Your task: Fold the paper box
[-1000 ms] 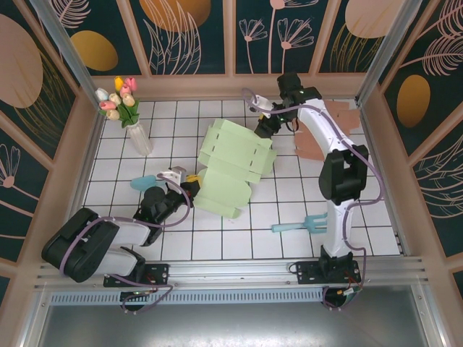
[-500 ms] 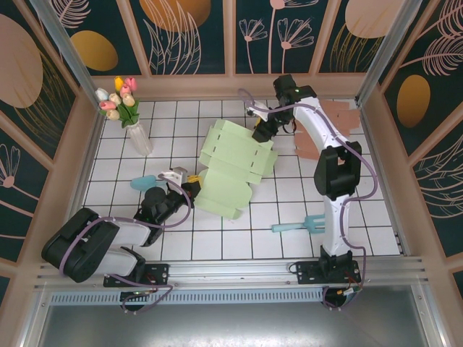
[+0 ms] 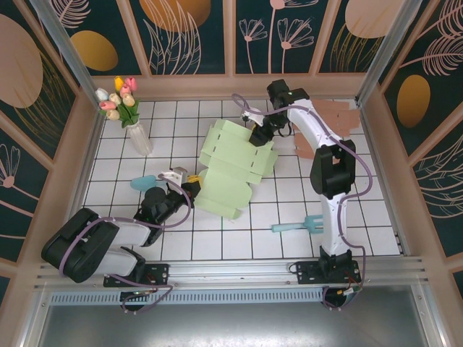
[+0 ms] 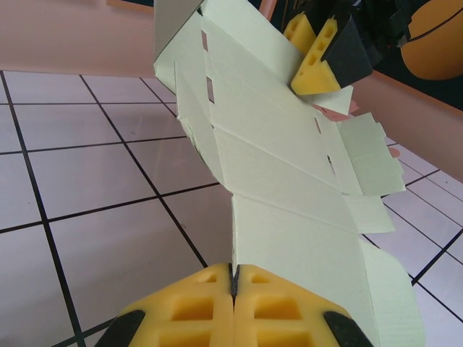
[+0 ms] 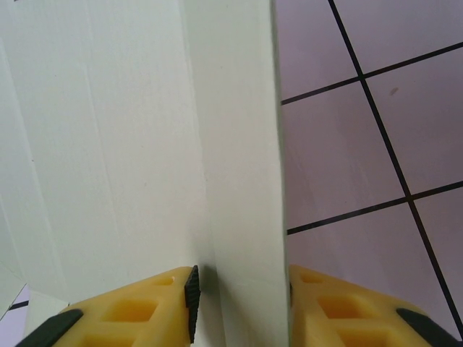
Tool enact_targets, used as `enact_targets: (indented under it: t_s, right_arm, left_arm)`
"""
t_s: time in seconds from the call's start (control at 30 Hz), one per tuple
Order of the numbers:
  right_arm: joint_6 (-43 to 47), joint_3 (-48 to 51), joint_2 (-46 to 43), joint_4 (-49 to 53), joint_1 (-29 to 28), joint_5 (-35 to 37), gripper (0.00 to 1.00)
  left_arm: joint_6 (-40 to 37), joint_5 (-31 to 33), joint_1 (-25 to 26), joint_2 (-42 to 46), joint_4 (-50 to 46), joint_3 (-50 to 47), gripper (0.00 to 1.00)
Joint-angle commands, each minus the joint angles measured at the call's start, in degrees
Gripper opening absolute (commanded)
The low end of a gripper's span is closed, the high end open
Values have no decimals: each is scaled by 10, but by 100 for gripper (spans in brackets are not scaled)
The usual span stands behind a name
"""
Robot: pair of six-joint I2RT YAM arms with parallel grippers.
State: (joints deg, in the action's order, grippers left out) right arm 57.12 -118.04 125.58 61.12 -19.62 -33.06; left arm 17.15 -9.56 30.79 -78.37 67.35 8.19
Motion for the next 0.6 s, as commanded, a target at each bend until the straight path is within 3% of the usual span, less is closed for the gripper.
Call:
enact_targets:
  t_s: [0.0, 0.3, 0.57]
  right_arm:
    - [16, 5, -11, 21, -2, -5, 34]
    - [12, 34, -50, 10, -2, 8, 25]
    - [15, 66, -86, 2, -2, 14, 26]
  left_arm:
    - [-8, 11, 4, 5, 5, 4, 0]
    - [-6, 12, 5, 4, -2, 7, 0]
    - [-5, 15, 5, 0, -9, 11, 0]
